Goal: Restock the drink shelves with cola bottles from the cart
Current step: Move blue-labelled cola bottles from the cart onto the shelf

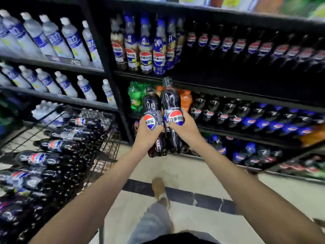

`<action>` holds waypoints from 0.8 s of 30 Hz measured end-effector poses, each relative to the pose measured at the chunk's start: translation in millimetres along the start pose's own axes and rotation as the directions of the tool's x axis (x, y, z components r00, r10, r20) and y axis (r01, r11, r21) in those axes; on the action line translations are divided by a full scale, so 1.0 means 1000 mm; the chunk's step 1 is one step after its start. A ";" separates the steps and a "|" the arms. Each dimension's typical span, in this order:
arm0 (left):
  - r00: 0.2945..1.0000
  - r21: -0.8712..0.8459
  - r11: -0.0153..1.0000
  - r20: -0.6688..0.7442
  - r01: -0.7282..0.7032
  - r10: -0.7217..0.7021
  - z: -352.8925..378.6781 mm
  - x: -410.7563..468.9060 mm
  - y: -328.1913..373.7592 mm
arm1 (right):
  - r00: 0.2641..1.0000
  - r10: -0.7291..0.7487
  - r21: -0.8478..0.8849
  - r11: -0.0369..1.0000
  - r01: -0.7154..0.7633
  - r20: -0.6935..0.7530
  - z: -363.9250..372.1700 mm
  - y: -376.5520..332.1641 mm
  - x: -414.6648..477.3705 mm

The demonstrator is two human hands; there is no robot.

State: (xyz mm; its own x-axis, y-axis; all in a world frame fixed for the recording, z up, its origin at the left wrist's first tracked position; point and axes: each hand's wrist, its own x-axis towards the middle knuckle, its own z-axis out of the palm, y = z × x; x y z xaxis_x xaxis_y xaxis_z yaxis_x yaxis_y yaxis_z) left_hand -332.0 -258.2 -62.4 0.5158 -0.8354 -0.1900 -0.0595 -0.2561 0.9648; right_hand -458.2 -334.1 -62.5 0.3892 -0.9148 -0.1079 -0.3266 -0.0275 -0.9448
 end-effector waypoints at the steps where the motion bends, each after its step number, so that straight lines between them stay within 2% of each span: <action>1: 0.999 -0.004 1.000 0.037 -0.002 0.002 0.015 0.004 0.003 | 0.999 0.006 0.002 1.000 -0.006 -0.036 -0.015 0.004 0.001; 4: 0.989 0.012 0.998 0.133 -0.065 0.063 0.057 0.023 0.012 | 0.995 0.030 0.013 0.999 -0.029 -0.093 -0.054 0.014 0.009; 7: 0.981 0.061 0.995 0.183 -0.081 0.069 0.091 0.051 0.026 | 0.989 0.038 0.017 0.999 -0.036 -0.141 -0.089 0.021 0.029; 10: 0.966 0.120 0.978 0.218 -0.168 0.139 0.121 0.091 0.041 | 0.985 0.016 -0.005 1.000 -0.017 -0.172 -0.119 0.023 0.063; 18: 0.946 0.187 0.943 0.229 -0.275 0.230 0.173 0.217 0.089 | 0.977 -0.056 -0.095 0.995 0.037 -0.206 -0.172 0.007 0.194; 24: 0.932 0.141 0.932 0.200 -0.333 0.303 0.200 0.289 0.110 | 0.943 -0.158 -0.090 0.986 0.138 -0.294 -0.180 -0.001 0.275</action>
State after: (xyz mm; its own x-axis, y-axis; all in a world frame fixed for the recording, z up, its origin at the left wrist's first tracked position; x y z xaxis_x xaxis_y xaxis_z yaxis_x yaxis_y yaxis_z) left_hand -360.9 -624.8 -47.8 0.2913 -0.9534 0.0785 -0.3473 -0.0289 0.9373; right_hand -506.4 -658.4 -35.8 0.1655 -0.9764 0.1389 -0.3458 -0.1894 -0.9190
